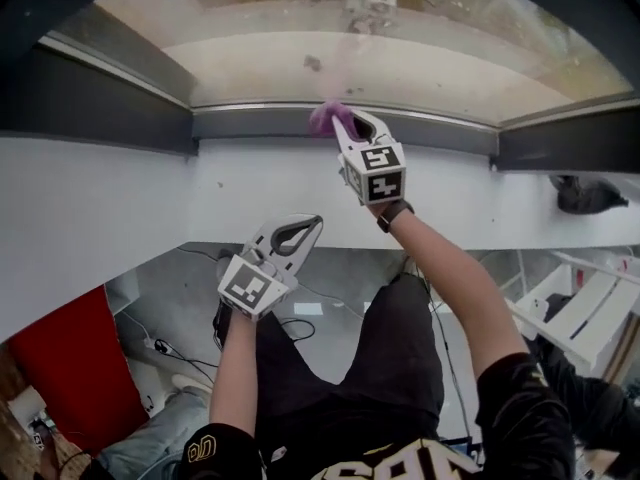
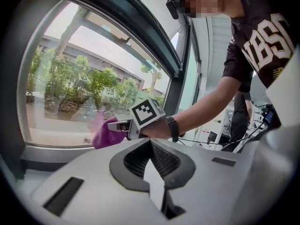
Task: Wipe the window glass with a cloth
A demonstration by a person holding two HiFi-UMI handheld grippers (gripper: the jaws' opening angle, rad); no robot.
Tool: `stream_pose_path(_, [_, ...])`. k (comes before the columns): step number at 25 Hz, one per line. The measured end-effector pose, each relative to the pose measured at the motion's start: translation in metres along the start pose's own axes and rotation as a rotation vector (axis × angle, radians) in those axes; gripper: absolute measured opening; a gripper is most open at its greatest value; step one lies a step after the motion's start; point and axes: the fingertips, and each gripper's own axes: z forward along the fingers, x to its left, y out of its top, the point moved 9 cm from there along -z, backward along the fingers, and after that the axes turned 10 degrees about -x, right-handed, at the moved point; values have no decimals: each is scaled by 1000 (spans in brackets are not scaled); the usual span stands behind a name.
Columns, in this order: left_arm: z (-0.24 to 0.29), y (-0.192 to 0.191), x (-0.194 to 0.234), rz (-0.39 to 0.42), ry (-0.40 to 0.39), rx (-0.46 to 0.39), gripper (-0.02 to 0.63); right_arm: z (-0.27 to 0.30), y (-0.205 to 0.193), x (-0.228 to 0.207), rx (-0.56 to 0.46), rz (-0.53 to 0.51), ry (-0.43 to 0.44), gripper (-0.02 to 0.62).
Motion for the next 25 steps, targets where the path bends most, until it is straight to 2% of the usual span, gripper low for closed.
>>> stream_pose_path(3, [-48,3,32,22,37,-5,9,70,-2,88,-24,-4,109,74])
stream_pose_path(6, [-89,4,56,42,78,-3,9,134,-10,159,-22,38,159,74])
stream_pose_path(9, [-119,3,72,43,97,3,9,180,-22,202,-3,91,155,74])
stream_pose_path(12, [-137,5,83,41,116,13,9,209,-33,215,17,150,95,74])
stream_pose_path(14, [-141,6,88,46,120,15,9,213,-42,200,29,209,17,74])
stream_pose_path(18, [-134,4,90,42,121,22,9,179,-50,148,31,241,-96,74])
stream_pose_path(22, [-97,3,72,21,72,30,9,113,-53,61,12,292,-219,74])
stream_pose_path(25, [-48,-3,47,5,18,23,9,49,-62,-23,-5,325,-308,74])
